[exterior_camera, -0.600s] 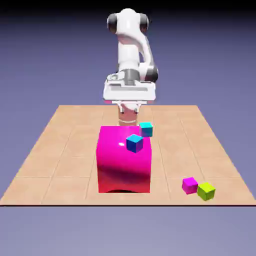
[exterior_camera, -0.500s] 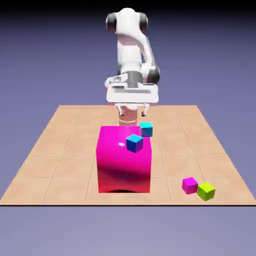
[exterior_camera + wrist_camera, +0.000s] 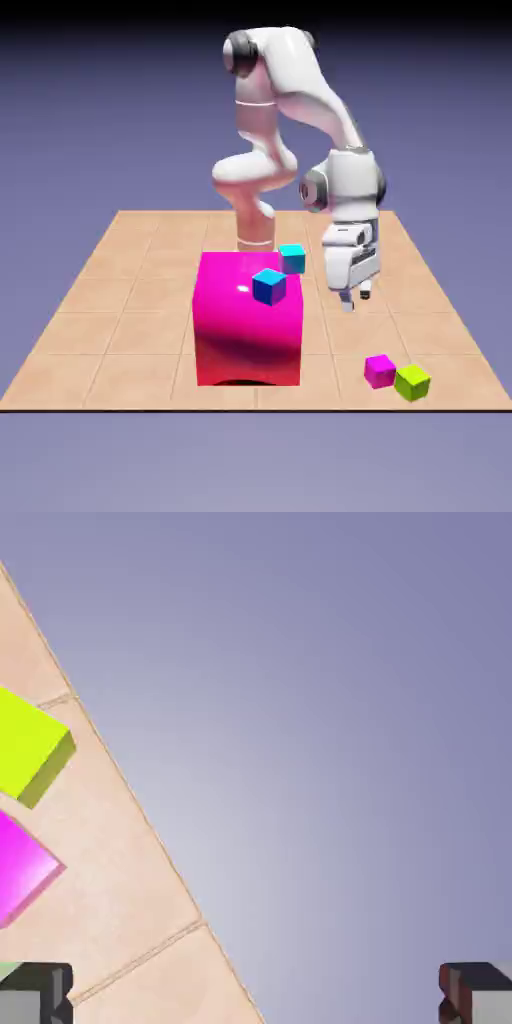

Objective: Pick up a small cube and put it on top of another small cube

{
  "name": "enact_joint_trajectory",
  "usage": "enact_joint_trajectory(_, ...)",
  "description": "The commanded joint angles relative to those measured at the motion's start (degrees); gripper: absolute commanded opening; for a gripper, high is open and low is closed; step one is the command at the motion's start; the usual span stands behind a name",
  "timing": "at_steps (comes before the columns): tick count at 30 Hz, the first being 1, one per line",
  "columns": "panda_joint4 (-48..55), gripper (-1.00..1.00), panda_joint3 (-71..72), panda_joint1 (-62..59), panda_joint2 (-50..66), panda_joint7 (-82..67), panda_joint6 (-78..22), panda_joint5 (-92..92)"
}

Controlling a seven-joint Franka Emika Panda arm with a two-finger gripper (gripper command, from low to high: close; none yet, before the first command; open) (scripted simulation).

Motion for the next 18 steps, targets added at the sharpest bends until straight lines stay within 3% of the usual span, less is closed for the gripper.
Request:
enact_joint_trajectory(1,1.53,0.00,-0.76,1.80,2.08,-1.96,-1.13,-0.37)
enact_joint_trajectory(13,19.88,0.00,-9.89,25.15,26.99,-25.47,-14.69,-4.83)
enact_joint_trajectory(18,21.31,0.00,-9.08,23.52,34.04,-26.24,-9.55,-4.16)
